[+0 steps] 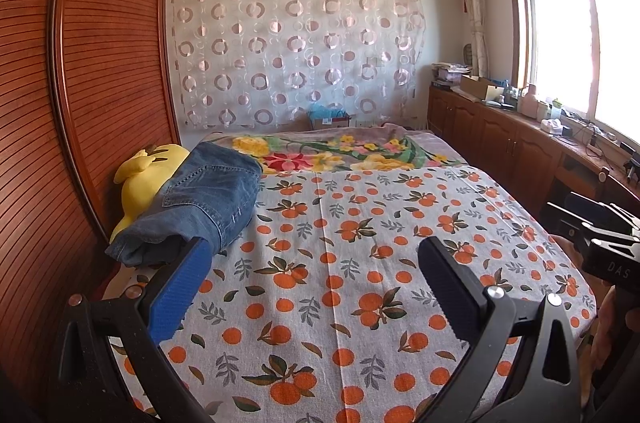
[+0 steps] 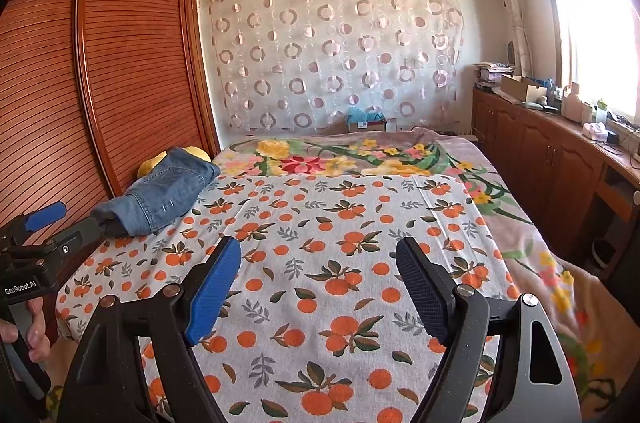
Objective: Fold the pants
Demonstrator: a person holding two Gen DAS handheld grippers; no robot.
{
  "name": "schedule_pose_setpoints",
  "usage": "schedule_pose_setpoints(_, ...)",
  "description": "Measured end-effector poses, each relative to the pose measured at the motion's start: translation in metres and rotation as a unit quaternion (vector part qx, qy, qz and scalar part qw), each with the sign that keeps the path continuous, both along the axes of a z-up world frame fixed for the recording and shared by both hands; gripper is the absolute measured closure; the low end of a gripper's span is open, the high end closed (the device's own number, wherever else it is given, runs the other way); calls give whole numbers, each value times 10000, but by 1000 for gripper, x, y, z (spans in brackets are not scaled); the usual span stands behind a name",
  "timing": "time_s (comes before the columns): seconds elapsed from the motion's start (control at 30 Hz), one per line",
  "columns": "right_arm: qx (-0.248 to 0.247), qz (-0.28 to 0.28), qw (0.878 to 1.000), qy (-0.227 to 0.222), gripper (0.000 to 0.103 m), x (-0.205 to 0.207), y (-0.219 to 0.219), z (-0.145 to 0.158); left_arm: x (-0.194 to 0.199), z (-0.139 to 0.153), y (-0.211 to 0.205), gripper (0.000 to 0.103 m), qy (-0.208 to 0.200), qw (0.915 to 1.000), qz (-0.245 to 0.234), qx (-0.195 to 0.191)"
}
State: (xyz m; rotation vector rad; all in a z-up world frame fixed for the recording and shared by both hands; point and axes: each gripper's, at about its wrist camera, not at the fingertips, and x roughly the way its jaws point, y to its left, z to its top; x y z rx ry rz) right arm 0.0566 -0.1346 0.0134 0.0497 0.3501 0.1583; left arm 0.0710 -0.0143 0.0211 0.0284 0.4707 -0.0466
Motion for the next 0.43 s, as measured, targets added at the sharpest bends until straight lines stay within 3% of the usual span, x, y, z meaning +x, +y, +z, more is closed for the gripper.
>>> schedule_pose_setpoints(0.43, -1, -8, 10000, -8, 21, 0, 1, 0, 0, -1, 0, 0, 1, 10000, 6, 0)
